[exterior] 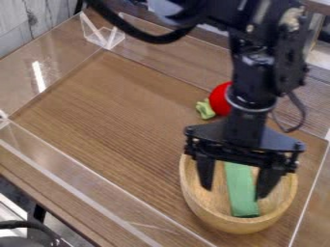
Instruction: Remove the green stick from the brown bowl and put it on the table
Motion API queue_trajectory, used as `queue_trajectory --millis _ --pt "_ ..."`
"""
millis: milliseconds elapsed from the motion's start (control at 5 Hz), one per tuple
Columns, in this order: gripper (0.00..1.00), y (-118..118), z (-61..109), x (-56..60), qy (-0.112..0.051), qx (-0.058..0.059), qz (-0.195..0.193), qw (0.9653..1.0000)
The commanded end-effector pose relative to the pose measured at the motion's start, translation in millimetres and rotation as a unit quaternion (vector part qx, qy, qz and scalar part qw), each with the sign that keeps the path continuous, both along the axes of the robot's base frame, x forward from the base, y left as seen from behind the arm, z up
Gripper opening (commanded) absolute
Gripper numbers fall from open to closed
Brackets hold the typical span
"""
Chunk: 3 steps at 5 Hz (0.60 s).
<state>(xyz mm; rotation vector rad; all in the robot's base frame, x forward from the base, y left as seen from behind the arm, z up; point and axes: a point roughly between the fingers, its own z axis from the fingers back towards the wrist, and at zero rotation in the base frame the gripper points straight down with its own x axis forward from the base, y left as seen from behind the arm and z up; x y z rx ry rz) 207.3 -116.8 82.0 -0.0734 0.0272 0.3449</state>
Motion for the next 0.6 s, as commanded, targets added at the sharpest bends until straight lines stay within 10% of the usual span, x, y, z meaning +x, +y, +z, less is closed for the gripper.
queue_trajectory --millis 0,400 --pt "1.0 -6.9 4.4 12.8 -0.022 -0.009 0.001 0.9997" --pt "1.0 5.0 -1.7 23.6 -0.034 -0.003 -0.002 0.9994"
